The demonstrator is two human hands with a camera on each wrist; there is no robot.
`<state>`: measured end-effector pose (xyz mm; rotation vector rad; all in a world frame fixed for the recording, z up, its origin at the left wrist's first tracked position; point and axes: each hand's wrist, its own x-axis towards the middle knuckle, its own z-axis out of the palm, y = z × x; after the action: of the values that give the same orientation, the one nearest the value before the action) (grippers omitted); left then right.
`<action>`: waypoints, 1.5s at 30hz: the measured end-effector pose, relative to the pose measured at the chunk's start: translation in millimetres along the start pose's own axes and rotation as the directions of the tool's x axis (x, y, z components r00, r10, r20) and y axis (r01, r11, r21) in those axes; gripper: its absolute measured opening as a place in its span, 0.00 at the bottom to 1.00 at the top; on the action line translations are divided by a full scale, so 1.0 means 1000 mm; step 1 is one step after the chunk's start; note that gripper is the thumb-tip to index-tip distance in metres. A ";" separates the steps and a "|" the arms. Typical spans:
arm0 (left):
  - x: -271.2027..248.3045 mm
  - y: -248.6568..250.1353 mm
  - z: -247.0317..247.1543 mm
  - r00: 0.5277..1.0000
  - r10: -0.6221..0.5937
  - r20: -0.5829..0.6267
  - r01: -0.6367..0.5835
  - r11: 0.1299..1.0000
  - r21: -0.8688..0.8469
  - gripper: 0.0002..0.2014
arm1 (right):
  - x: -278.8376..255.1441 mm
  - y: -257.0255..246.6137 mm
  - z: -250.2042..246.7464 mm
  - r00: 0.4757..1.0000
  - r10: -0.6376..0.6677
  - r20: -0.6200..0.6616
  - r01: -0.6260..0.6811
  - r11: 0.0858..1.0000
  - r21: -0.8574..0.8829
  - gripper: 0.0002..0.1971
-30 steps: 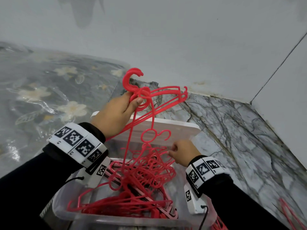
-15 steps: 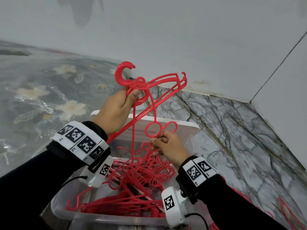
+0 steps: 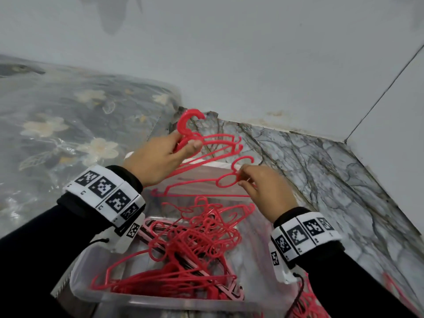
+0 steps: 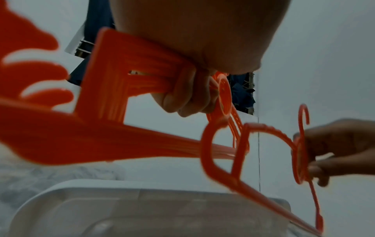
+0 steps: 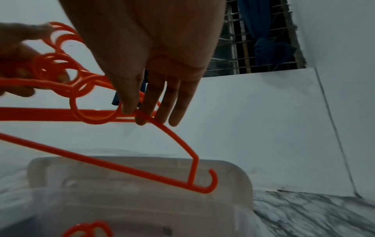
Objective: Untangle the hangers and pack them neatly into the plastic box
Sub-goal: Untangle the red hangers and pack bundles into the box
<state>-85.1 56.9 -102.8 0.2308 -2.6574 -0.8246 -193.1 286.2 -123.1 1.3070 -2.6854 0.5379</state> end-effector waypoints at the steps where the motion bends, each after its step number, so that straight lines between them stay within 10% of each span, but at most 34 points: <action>1: -0.001 0.002 0.004 0.999 0.006 0.046 -0.008 0.999 0.048 0.38 | -0.001 -0.005 0.001 0.999 -0.037 0.001 0.037 0.999 -0.011 0.03; 15: -0.004 0.006 0.030 0.965 0.098 0.244 -0.116 0.991 0.061 0.11 | -0.006 -0.029 0.003 0.991 -0.090 -0.103 0.081 0.993 -0.089 0.14; 26: -0.008 0.011 0.035 0.992 0.021 0.127 -0.062 0.941 0.331 0.31 | 0.000 -0.022 0.022 0.989 -0.038 0.140 0.065 0.979 -0.192 0.11; 37: 0.004 -0.003 0.022 0.999 -0.024 -0.024 0.032 0.911 0.412 0.18 | -0.006 0.002 0.046 0.904 0.375 0.208 -0.366 0.927 -0.081 0.25; 41: 0.006 0.000 0.019 0.999 -0.035 -0.016 0.038 0.947 0.320 0.16 | -0.011 -0.009 0.067 0.875 0.167 0.454 -0.136 0.986 -0.101 0.24; 45: 0.007 0.004 0.020 0.998 -0.052 0.042 0.040 0.967 0.251 0.18 | -0.013 -0.023 0.087 0.898 0.038 0.438 0.029 0.989 -0.146 0.24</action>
<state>-99.5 68.8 -114.2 0.3402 -2.8091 -0.5114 -162.1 250.9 -201.3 1.5338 -3.0043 0.0317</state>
